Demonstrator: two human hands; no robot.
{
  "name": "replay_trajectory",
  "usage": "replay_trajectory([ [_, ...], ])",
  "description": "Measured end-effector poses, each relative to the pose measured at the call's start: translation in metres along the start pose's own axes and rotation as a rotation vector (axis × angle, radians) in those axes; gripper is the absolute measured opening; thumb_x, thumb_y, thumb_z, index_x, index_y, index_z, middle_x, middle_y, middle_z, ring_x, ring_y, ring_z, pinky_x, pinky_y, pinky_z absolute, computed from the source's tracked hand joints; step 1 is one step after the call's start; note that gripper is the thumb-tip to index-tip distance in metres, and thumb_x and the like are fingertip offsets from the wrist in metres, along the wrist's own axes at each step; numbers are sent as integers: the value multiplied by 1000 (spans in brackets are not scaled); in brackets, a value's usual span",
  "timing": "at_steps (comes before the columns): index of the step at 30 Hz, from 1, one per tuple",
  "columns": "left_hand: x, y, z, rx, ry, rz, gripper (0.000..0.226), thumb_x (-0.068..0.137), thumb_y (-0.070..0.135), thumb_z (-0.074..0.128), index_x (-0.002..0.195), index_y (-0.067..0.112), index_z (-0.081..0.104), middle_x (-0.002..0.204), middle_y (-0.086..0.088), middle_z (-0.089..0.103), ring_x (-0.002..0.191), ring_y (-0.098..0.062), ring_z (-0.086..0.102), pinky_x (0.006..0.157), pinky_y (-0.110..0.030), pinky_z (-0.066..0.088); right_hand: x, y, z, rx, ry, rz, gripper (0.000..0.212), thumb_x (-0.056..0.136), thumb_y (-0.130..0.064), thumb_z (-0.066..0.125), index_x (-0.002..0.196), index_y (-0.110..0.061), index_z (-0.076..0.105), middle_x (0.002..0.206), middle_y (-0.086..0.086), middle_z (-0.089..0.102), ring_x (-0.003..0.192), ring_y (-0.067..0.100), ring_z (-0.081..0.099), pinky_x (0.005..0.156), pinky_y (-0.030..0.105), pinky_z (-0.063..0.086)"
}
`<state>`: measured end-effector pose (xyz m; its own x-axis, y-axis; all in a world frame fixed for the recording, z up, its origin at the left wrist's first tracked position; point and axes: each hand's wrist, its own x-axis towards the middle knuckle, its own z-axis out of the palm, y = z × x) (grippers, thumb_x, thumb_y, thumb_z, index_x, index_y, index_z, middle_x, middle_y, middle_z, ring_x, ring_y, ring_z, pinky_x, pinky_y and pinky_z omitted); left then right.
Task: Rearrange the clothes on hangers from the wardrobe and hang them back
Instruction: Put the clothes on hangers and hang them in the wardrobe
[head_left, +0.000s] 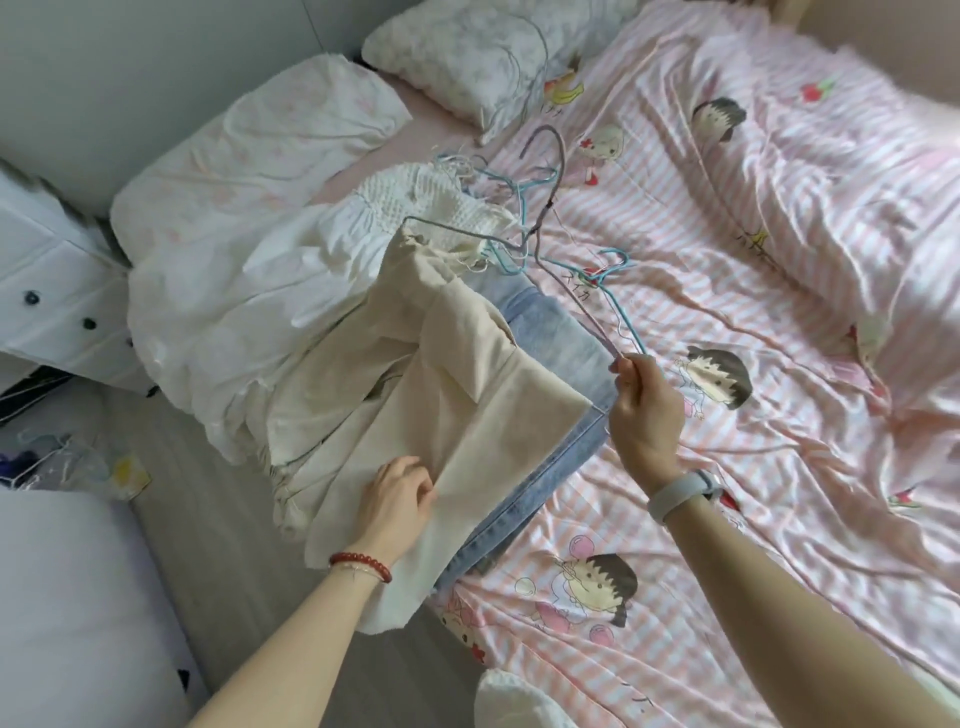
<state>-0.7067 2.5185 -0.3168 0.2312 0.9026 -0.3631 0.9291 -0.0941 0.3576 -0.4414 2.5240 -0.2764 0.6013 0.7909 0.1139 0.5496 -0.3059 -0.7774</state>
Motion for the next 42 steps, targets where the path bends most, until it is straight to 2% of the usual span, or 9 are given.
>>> replay_trajectory([
  [6, -1, 5, -64, -11, 129, -40, 23, 89, 27, 58, 106, 12, 61, 138, -4, 40, 125, -21, 41, 100, -29, 32, 32, -78, -10, 58, 45, -280, 41, 87, -31, 34, 89, -2, 64, 79, 17, 68, 73, 38, 61, 59, 31, 29],
  [10, -10, 8, -139, -96, 527, 18, 35, 88, 19, 59, 120, 4, 54, 133, -13, 43, 121, -30, 42, 102, -40, 33, 32, -133, -10, 133, 33, -447, 44, 89, -35, 33, 88, -4, 64, 77, 13, 69, 70, 36, 62, 57, 28, 25],
  [14, -18, 6, -204, 288, 776, 173, 44, 91, 36, 39, 127, 14, 52, 134, -11, 48, 126, -28, 33, 107, -49, 23, 18, -186, -9, 225, 28, -609, 48, 87, -39, 29, 82, -6, 65, 66, 12, 67, 59, 34, 62, 52, 30, 30],
  [16, -24, 3, -227, 379, 708, 183, 48, 90, 44, 30, 120, 21, 60, 122, -5, 60, 122, -26, 44, 108, -49, 10, 12, -211, -7, 291, 7, -658, 48, 87, -39, 30, 82, -7, 65, 65, 11, 66, 57, 33, 61, 51, 34, 39],
  [20, -49, -9, -257, 450, 813, 269, 42, 85, 46, 36, 75, 23, 70, 69, 6, 66, 70, -20, 63, 83, -32, 25, 5, -240, -2, 353, -29, -645, 52, 85, -45, 27, 83, -10, 65, 63, 11, 64, 59, 35, 59, 54, 39, 42],
  [25, -92, -18, -253, 454, 1044, 284, 34, 82, 45, 47, 67, 23, 69, 59, 9, 61, 57, -15, 58, 66, -27, 24, -2, -262, 6, 394, -110, -815, 42, 86, -37, 35, 82, -9, 66, 63, -6, 55, 59, 9, 47, 50, 17, 24],
  [33, -191, -22, -195, 309, 927, -16, 38, 90, 50, 40, 76, 28, 68, 68, 11, 68, 61, -10, 62, 60, -25, 37, -57, -288, 17, 375, -174, -1081, 33, 85, -37, 48, 66, -13, 60, 59, -5, 47, 54, 17, 49, 44, 29, 39],
  [38, -254, -26, -135, 135, 840, -283, 57, 86, 70, 17, 90, 35, 62, 83, 14, 70, 67, -18, 64, 64, -31, 48, -122, -276, 6, 373, -226, -1229, 33, 86, -35, 51, 63, -12, 57, 58, -7, 46, 49, 19, 50, 40, 27, 37],
  [42, -318, -32, -97, 84, 911, -345, 50, 85, 66, 26, 86, 33, 64, 76, 11, 70, 67, -16, 64, 65, -27, 45, -182, -265, -7, 394, -308, -1366, 35, 89, -35, 49, 66, -11, 60, 58, 0, 53, 46, 19, 50, 40, 22, 32],
])
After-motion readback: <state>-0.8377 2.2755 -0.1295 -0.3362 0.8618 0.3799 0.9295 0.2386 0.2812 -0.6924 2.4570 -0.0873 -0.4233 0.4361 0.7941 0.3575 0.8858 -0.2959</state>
